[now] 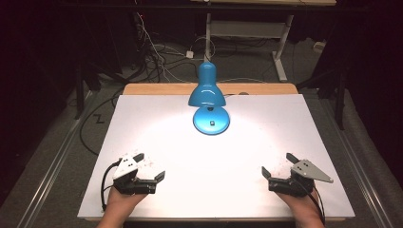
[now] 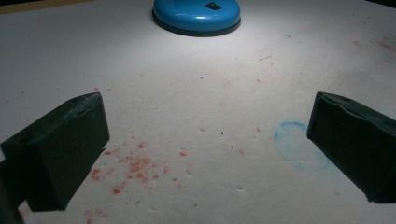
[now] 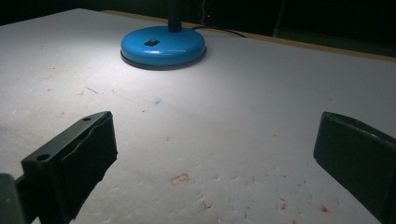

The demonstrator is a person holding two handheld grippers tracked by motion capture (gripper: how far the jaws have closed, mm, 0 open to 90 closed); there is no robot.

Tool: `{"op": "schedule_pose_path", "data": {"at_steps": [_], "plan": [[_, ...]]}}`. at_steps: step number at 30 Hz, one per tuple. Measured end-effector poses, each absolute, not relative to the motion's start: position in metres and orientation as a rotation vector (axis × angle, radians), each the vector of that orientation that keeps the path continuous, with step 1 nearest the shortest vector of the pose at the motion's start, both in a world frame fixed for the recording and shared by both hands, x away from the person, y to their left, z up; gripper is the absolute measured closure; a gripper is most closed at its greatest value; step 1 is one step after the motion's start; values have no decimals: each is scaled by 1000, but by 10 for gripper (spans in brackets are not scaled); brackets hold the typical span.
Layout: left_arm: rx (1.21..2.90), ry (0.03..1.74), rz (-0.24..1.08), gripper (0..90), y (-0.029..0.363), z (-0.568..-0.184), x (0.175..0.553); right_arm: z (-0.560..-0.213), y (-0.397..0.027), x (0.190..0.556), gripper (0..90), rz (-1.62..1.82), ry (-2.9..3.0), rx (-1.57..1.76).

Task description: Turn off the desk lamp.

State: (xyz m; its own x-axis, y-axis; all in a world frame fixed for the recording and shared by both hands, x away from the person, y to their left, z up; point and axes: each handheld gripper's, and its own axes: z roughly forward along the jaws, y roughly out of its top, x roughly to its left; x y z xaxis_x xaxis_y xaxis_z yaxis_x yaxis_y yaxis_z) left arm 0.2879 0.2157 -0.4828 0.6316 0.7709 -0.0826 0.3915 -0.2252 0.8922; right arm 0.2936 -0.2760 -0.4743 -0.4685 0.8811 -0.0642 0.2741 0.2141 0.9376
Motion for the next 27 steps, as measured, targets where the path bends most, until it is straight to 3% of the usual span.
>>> {"op": "schedule_pose_path", "data": {"at_steps": [10, 18, 27], "plan": [[1809, 953, 511, 0, 225, -477, 280, -471, -274, 291, 2, 1281, 1863, 1063], [1832, 966, 463, 0, 227, -476, 285, -469, -276, 292, 4, 1295, 1850, 1073], [1843, 932, 465, 0, 223, -477, 286, -471, -279, 292, 64, 1260, 1869, 1094]]}}
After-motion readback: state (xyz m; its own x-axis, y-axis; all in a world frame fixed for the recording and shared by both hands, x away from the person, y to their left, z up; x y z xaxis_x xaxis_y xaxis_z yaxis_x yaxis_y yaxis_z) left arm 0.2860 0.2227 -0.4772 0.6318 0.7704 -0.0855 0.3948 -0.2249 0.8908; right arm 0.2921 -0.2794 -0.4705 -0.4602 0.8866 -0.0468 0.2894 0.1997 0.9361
